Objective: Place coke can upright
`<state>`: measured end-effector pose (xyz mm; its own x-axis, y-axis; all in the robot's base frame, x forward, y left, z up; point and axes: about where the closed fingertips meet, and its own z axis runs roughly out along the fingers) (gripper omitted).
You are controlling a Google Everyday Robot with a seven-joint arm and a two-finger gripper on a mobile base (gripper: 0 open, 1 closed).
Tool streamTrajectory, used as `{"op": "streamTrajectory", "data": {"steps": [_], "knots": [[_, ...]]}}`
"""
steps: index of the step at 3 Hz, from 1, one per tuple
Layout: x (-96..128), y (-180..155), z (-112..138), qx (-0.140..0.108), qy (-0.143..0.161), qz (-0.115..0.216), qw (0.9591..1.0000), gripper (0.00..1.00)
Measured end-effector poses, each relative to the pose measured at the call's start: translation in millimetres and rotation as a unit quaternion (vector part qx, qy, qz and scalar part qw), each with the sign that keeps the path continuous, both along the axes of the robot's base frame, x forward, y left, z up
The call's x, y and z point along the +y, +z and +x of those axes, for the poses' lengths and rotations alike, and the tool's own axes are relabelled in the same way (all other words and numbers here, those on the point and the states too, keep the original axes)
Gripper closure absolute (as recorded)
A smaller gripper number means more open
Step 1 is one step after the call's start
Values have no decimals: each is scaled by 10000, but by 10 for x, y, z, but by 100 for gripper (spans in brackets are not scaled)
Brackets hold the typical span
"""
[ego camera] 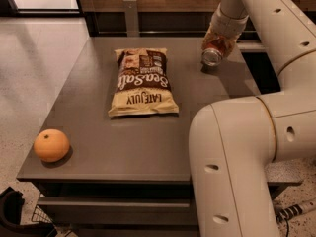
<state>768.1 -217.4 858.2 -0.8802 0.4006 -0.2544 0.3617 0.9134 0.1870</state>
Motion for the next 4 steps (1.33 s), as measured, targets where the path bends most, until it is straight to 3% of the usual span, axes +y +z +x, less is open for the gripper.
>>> {"op": "streamTrajectory", "data": {"steps": [2, 3, 4], "knots": [[-241, 304, -238, -546, -53, 42, 9985, 100], [-264, 670, -392, -1348, 445, 8, 9899, 100], [-222, 795, -608, -2006, 1002, -44, 9745, 100]]}}
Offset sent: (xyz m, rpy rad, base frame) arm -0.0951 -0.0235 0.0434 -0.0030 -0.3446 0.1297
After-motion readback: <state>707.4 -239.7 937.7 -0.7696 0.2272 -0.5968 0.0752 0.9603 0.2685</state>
